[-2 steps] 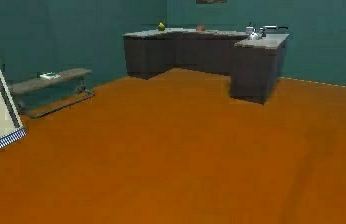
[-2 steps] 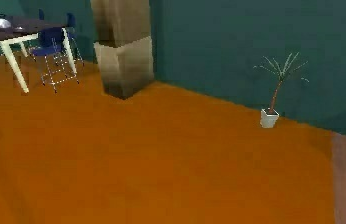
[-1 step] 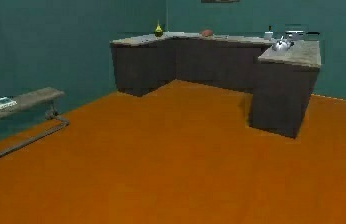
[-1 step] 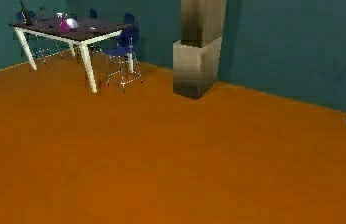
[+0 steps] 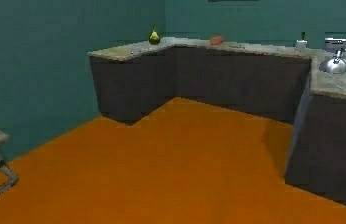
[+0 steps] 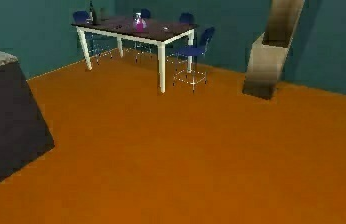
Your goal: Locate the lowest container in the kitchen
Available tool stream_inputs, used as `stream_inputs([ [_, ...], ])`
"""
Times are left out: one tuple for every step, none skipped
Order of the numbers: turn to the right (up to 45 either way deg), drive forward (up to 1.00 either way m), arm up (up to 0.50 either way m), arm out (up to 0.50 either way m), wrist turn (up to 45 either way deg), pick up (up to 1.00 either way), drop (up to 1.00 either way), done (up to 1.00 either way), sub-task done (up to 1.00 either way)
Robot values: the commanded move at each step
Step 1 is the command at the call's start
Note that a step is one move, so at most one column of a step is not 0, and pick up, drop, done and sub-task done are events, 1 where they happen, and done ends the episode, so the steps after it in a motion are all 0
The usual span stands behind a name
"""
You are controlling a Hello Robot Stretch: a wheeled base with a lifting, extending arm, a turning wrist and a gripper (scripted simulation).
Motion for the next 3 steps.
stream_inputs([
  [0.0,1.00,0.00,0.00,0.0,0.00,0.00,0.00,0.00],
  [0.0,1.00,0.00,0.00,0.0,0.00,0.00,0.00,0.00],
  [0.0,0.30,0.00,0.00,0.0,0.00,0.00,0.00,0.00],
])
